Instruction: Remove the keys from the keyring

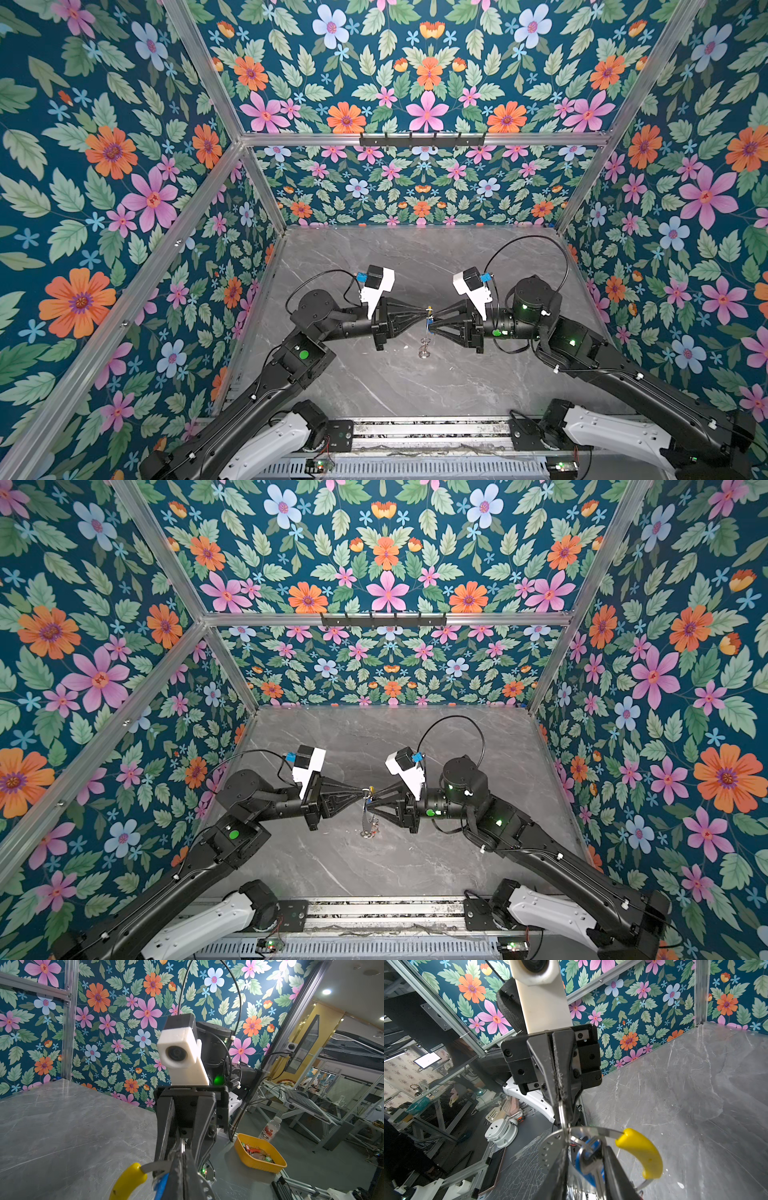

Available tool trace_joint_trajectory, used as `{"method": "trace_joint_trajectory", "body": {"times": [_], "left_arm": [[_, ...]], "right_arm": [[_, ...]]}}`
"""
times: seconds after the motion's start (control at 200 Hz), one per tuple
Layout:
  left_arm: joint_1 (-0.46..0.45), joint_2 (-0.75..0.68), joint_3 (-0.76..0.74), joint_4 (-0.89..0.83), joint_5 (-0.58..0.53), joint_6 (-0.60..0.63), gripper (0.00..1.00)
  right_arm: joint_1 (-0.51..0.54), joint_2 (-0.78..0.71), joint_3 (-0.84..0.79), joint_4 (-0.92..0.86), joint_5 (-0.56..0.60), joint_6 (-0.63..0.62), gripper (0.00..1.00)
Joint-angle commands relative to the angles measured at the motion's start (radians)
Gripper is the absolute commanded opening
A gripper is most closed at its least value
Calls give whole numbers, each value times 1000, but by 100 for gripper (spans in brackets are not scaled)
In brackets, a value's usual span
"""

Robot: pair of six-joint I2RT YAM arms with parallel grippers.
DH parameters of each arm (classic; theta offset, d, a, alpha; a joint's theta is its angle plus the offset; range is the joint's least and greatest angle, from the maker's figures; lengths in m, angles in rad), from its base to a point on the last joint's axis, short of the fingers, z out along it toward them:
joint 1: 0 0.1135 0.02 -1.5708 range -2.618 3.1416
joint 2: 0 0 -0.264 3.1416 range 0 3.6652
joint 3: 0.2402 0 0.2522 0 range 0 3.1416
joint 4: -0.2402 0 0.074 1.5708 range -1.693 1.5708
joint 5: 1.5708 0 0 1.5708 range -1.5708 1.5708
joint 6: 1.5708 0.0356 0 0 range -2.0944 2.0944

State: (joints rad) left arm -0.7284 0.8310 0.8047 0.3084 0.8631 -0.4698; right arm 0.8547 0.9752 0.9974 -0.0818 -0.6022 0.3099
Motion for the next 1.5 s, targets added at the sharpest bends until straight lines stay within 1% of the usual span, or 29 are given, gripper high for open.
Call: {"method": "trace_joint_trajectory", "body": {"times": [0.0, 0.17, 0.425, 0.685, 0.775, 0.905, 0.93, 1.16, 1.38, 1.495], "left_arm": [[0, -4, -4, 61, -9, -10, 0], [0, -6, -7, 67, -16, -13, 0], [0, -10, -14, 81, -25, -20, 0], [1, -15, -26, 102, -41, -27, 0], [1, -17, -36, 122, -47, -34, 0], [0, -33, -55, 148, -75, -35, 0], [0, -39, -60, 156, -82, -36, 0], [0, -74, -149, 315, -142, -71, 0], [0, -65, -252, 589, -167, -149, 0], [0, -44, -286, 695, -162, -187, 0]], "right_arm": [[0, 1, 1, 12, 14, -8, 29], [0, 0, 3, 5, 24, -13, 22], [6, 10, 5, 7, 30, -14, 23], [12, 14, 13, 7, 29, -22, 14], [14, 16, 18, 9, 27, -25, 10], [19, 19, 21, 8, 25, -28, 0], [21, 20, 21, 10, 26, -28, 0], [48, 41, 46, 14, 7, -46, 0], [76, 83, 62, 51, -42, -43, 0], [77, 106, 64, 68, -76, -33, 0]]}}
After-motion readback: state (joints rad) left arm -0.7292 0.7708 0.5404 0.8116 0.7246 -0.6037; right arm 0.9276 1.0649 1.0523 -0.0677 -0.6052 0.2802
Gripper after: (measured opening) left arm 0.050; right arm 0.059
